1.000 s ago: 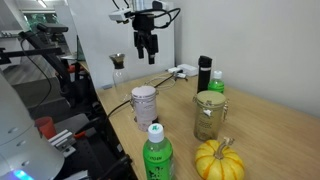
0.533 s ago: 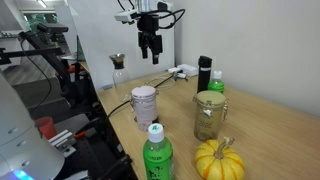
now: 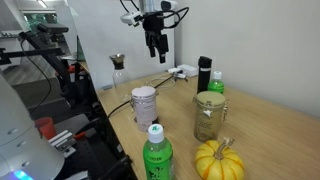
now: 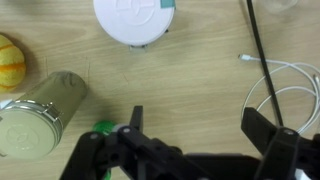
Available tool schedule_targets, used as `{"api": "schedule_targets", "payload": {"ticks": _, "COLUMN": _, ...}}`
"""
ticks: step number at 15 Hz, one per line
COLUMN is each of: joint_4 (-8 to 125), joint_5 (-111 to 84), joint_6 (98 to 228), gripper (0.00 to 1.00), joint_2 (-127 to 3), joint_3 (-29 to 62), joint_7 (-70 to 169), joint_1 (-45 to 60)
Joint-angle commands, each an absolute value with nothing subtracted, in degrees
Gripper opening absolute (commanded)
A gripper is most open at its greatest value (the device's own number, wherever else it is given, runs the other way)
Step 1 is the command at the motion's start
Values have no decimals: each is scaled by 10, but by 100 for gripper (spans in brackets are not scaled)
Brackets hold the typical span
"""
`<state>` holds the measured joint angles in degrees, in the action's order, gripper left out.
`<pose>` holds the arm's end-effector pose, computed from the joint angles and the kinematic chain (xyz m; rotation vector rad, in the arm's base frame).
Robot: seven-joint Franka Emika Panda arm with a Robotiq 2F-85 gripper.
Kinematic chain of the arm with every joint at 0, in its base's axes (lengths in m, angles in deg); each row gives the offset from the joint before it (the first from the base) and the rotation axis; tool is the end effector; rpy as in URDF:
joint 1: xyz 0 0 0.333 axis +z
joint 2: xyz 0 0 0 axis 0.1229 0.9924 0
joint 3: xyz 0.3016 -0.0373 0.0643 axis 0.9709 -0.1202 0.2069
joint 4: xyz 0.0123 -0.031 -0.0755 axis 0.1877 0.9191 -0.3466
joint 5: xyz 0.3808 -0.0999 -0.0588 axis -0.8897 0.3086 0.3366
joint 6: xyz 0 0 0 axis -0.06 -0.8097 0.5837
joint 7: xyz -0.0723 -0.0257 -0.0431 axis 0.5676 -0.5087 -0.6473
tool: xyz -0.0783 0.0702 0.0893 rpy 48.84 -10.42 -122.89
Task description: Get the green bottle that is near the black flask and put it near the black cable.
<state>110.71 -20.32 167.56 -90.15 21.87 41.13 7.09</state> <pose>0.4625 0.0107 0.3259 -3.0598 0.3772 -0.1742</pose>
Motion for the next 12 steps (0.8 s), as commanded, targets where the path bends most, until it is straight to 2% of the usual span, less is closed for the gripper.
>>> {"api": "schedule_targets", "payload": {"ticks": 1, "joint_4": 1100, "joint_5": -159, "joint_6": 1793, "gripper": 100, "joint_2": -866, "joint_3": 220, "joint_7": 352, "joint_1": 40}}
{"api": "schedule_targets", "payload": {"ticks": 5, "joint_4": 1066, "joint_5": -28, "joint_6": 1878, "gripper": 100, "joint_2": -810, "joint_3": 215, "joint_7": 256, "joint_1": -9}}
{"api": "schedule_targets", "payload": {"ticks": 8, "joint_4": 1019, "joint_5": 81, "joint_6": 1897, "gripper": 100, "joint_2": -761, "joint_3": 201, "joint_7": 164, "joint_1": -27}}
{"api": "schedule_targets", "payload": {"ticks": 12, "joint_4": 959, "joint_5": 124, "joint_6": 1888, "gripper": 100, "joint_2": -690, "joint_3": 184, "joint_7": 96, "joint_1": -18}}
